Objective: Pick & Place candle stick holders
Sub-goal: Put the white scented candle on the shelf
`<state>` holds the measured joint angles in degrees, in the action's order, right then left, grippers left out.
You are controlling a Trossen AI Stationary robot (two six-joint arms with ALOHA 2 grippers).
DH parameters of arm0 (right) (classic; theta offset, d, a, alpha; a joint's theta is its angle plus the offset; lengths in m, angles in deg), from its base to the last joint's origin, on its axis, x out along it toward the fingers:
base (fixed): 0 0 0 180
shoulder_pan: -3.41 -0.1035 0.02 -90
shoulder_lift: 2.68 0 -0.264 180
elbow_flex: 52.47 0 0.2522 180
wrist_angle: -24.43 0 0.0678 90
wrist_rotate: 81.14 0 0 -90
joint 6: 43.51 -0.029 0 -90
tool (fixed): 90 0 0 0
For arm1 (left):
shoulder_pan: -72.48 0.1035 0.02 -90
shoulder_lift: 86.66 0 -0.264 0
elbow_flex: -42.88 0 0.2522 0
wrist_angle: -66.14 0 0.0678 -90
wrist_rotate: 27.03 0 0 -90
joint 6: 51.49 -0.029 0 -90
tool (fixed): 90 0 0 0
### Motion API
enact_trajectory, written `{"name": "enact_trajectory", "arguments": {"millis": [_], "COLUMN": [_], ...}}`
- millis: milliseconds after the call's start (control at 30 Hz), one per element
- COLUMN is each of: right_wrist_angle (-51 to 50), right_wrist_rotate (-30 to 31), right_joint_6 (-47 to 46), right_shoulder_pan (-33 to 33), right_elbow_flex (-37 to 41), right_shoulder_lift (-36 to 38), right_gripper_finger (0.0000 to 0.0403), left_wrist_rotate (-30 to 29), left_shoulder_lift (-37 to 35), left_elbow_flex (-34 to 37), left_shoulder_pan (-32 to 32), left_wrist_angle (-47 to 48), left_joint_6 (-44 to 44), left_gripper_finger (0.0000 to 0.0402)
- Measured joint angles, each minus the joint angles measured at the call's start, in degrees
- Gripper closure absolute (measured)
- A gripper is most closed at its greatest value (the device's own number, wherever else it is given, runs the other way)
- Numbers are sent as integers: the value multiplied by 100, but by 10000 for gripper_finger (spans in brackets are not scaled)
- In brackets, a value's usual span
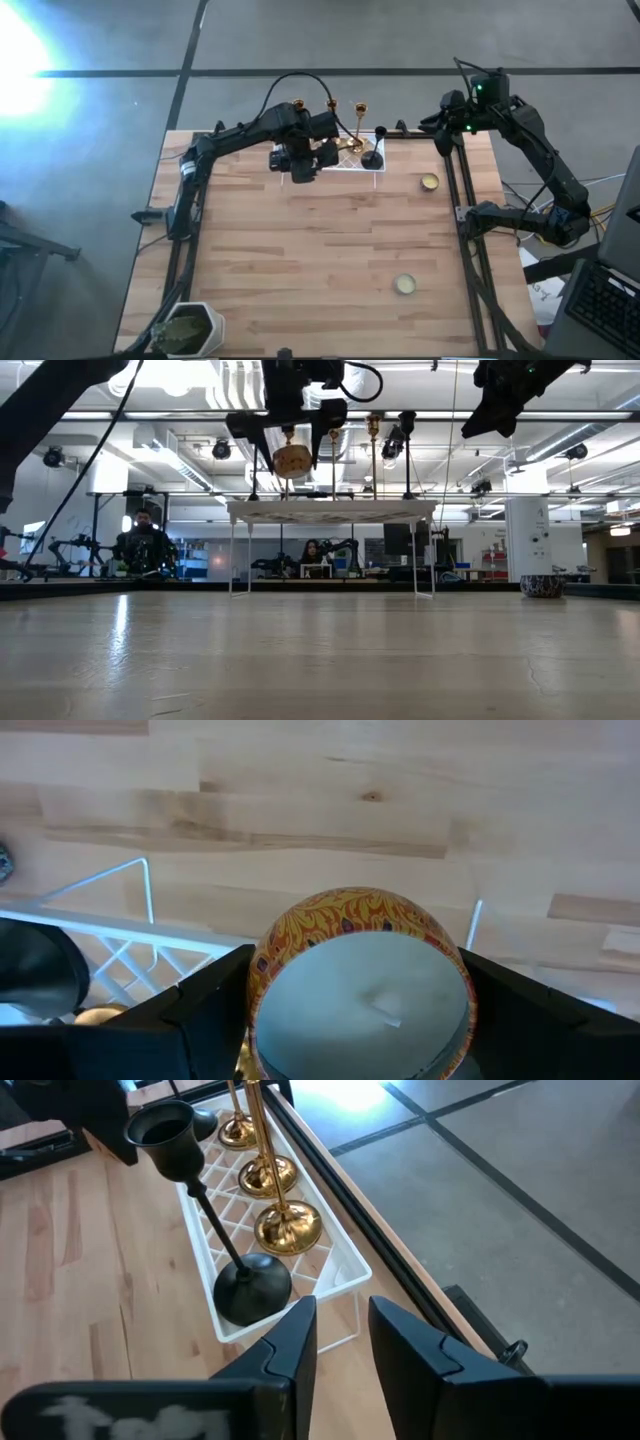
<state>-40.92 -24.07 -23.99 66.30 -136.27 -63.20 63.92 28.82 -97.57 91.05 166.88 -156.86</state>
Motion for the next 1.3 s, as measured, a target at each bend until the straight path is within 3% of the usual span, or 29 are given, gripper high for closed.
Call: {"name": "enact_trajectory", "arguments": {"millis": [400, 1000, 1300], "right_wrist_angle": [-1, -2, 0], "right_wrist_rotate": [1, 0, 0], "right_joint_6": [-1, 1, 1], "right_shoulder_pan": [0, 1, 1], "right_elbow_flex": [0, 0, 0], "right_shoulder_lift": [0, 1, 1], "right_gripper_finger": [335, 312, 326], "left_wrist_rotate": [11, 6, 34], "left_shoulder_lift": [190, 203, 203], "left_elbow_flex": [-4, -11, 26], "left_shoulder_pan": [-29, 245, 342], "left_wrist_angle": [-347, -452, -507], "left_joint_6": [-128, -257, -250], "left_gripper_finger": [100, 100, 100]}}
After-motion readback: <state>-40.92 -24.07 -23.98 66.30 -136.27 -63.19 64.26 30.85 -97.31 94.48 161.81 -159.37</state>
